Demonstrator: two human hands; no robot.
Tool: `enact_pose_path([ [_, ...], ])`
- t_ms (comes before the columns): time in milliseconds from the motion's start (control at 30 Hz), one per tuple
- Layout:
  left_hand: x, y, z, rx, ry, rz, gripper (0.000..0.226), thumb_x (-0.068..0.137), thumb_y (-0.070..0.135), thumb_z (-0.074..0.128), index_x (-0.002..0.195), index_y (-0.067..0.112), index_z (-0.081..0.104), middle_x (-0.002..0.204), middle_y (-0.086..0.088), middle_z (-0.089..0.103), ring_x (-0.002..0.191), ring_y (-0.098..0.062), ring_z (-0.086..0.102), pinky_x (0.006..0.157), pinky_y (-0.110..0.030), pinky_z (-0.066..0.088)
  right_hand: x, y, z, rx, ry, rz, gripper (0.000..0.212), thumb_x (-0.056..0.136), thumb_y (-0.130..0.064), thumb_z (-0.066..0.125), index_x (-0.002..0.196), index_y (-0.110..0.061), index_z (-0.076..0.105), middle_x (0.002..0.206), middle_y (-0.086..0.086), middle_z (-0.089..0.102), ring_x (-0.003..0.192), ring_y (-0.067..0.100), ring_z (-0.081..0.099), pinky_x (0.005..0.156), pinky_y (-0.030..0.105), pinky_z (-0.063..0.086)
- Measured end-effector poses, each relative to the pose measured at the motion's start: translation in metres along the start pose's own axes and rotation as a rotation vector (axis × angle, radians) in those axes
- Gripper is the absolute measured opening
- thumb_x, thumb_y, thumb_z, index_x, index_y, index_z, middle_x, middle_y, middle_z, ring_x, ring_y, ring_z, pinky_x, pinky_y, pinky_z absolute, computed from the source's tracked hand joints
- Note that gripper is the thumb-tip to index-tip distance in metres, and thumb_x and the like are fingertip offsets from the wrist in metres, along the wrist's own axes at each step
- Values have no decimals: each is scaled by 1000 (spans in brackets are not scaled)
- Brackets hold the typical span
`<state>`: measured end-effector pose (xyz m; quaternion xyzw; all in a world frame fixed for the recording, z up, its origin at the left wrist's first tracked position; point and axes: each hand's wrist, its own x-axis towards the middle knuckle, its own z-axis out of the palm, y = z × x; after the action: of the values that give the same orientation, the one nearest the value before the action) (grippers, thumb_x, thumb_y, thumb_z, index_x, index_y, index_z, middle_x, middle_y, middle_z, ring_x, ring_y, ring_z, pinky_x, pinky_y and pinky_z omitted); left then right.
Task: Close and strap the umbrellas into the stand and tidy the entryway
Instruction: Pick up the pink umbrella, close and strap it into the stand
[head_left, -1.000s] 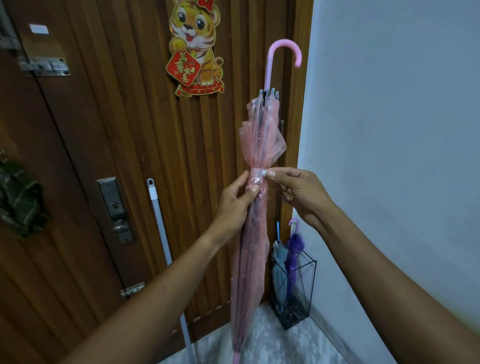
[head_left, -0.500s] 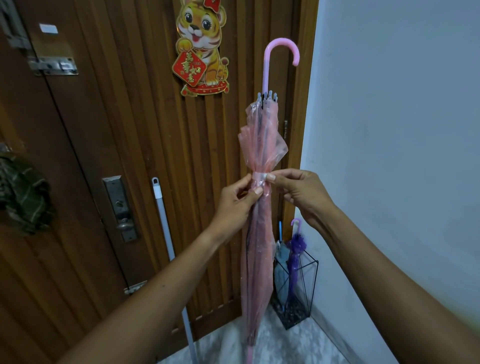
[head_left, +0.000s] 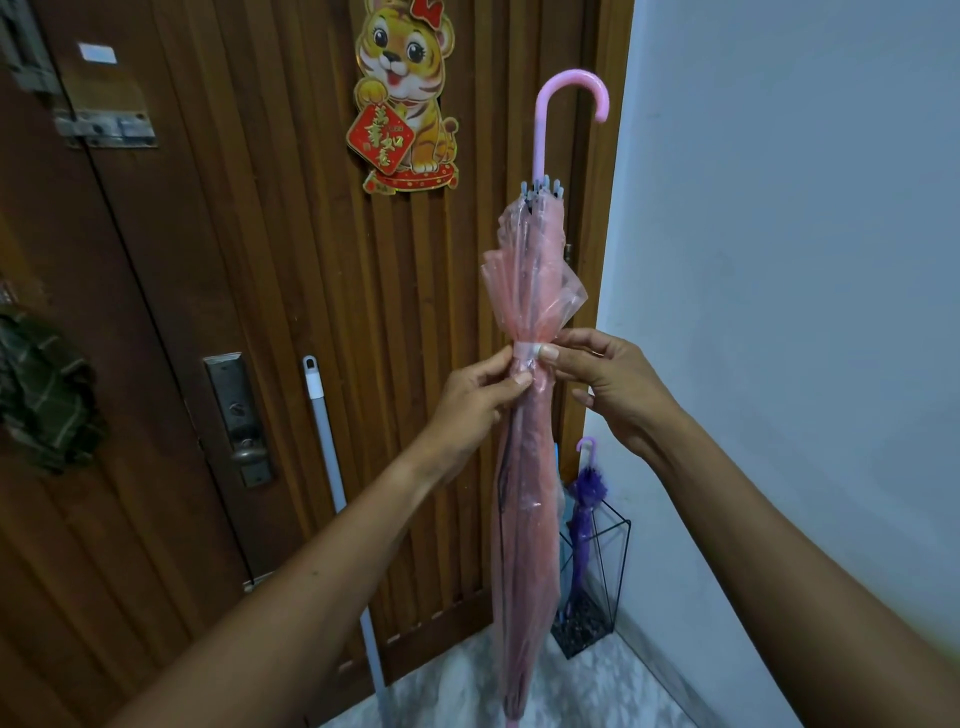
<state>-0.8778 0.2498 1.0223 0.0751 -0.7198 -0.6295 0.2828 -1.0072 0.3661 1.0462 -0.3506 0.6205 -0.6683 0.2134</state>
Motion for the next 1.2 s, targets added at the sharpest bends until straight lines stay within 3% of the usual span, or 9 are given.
enact_pose_path([
  [100,-3,1,-5,-10,10,-3,40,103,35,46,135,17,61,135,-5,62,124,-22,59,105,-48,47,-5,-3,4,-13,-14,-2,38,71,-38,83,104,-21,76,101,-6,77,106,15,68,81,35,43],
  [233,-10,1,-12,-21,49,65,36,105,24,47,128,4,65,129,-10,65,121,-22,63,101,-36,53,-9,-3,14,-28,-37,-11,35,75,-31,83,106,-17,76,102,-5,77,104,10,69,81,32,44],
  [367,-10,-3,-22,-4,73,127,34,103,20,50,122,-4,67,122,-22,63,122,-32,60,110,-49,44,-15,-6,22,-49,-34,-78,27,80,-19,81,106,-11,76,93,-7,77,82,-5,71,60,8,49],
  [467,-14,0,-28,11,69,151,33,103,19,50,119,-4,68,119,-26,61,121,-34,59,110,-46,45,-19,-7,31,-62,-12,-134,27,81,-15,81,106,-6,75,95,-2,77,79,-5,70,57,4,46],
  [700,-27,-3,-39,-32,54,181,30,102,19,53,114,-2,71,103,-17,58,101,-15,61,99,-34,48,-33,-3,49,-84,27,-199,17,81,-11,81,96,-8,75,95,5,78,82,7,73,66,10,50],
  [867,-35,-4,-48,-60,63,178,28,101,18,55,112,-1,72,99,-12,55,99,-12,60,100,-34,47,-38,-1,63,-116,41,-230,28,80,-8,82,106,-4,74,100,9,79,98,22,75,90,30,58],
  [967,-38,-3,-56,-74,38,163,28,102,18,54,115,0,72,109,-18,62,110,-14,63,107,-31,47,-43,-5,70,-108,40,-196,26,80,-8,82,104,-5,74,96,7,79,90,14,76,78,19,57],
  [1067,-40,-5,-65,-121,-15,78,31,101,22,56,121,3,69,124,-13,68,124,-19,61,110,-38,45,-50,-14,72,-136,7,-143,22,81,-9,81,102,-3,74,83,-3,77,72,-3,69,60,5,47],
  [1200,-45,-7,-72,-198,-87,-40,28,98,22,61,119,7,71,115,-9,74,109,-19,69,96,-38,53,-54,-14,73,-168,16,-140,12,82,-14,80,87,-6,73,70,-10,71,64,-5,64,56,4,44],
])
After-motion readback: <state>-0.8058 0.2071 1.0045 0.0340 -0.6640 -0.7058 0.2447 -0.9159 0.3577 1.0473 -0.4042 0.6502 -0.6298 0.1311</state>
